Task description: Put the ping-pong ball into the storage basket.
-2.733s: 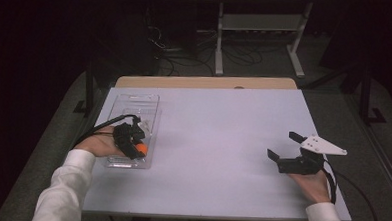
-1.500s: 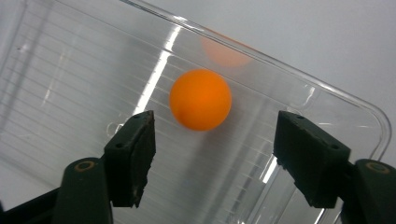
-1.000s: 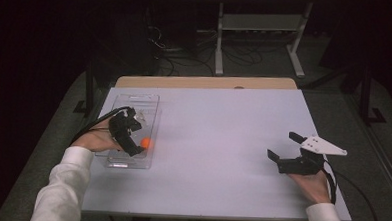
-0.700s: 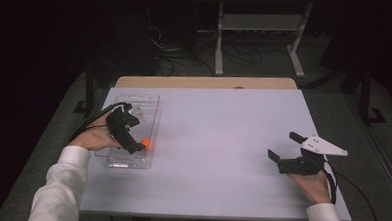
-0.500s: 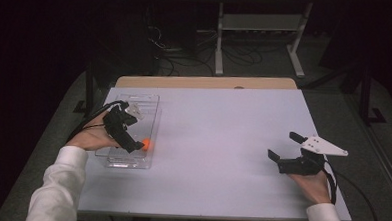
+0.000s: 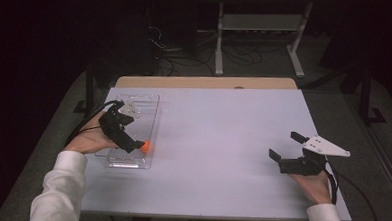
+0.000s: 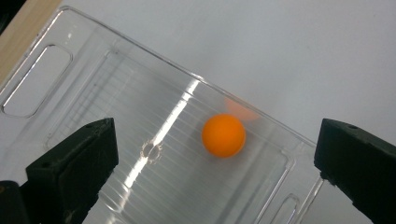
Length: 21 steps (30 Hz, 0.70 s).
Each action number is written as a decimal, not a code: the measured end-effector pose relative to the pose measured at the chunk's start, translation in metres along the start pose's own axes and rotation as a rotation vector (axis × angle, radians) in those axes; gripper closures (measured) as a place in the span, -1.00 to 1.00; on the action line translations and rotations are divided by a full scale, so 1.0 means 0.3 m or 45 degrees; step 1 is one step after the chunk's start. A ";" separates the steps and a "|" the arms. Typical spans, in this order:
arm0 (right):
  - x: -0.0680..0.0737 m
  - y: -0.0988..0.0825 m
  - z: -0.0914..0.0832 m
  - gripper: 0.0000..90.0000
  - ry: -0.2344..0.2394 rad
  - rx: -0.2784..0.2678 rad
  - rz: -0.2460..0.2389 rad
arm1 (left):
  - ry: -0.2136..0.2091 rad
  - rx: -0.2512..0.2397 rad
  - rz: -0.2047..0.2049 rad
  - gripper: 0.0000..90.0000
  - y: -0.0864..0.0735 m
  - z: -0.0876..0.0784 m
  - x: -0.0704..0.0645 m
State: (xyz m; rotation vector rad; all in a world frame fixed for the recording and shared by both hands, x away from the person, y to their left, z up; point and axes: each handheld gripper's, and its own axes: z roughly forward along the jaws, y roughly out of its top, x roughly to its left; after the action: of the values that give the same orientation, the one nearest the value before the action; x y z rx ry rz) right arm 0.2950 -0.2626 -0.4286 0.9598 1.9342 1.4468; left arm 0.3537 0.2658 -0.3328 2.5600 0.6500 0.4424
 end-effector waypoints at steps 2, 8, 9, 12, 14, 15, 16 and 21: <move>0.000 0.000 0.000 -1.00 0.000 0.000 0.001 | 0.005 -0.009 0.001 -1.00 0.000 -0.003 -0.003; 0.001 0.000 -0.001 -1.00 0.001 -0.001 0.001 | 0.004 -0.049 -0.009 -1.00 -0.003 -0.006 -0.009; 0.000 0.000 -0.001 -1.00 0.001 -0.002 -0.001 | 0.003 -0.058 -0.013 -1.00 -0.005 -0.007 -0.010; 0.000 0.000 -0.002 -1.00 0.001 -0.002 0.002 | 0.007 -0.085 -0.026 -1.00 -0.013 -0.010 -0.010; 0.000 0.000 -0.001 -1.00 0.002 -0.002 0.000 | 0.010 -0.101 -0.035 -1.00 -0.017 -0.014 -0.010; 0.000 0.000 0.000 -1.00 0.001 0.000 0.001 | 0.008 -0.111 -0.039 -1.00 -0.019 -0.015 -0.011; 0.000 0.000 0.000 -1.00 0.001 0.001 0.001 | 0.008 -0.115 -0.035 -1.00 -0.019 -0.018 -0.012; 0.001 0.000 0.000 -1.00 0.001 0.002 0.001 | 0.014 -0.156 -0.028 -1.00 -0.016 -0.031 -0.021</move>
State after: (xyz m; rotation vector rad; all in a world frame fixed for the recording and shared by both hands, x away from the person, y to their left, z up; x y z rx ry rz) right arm 0.2950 -0.2624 -0.4288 0.9607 1.9358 1.4469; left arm 0.3429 0.2697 -0.3287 2.4343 0.6344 0.4740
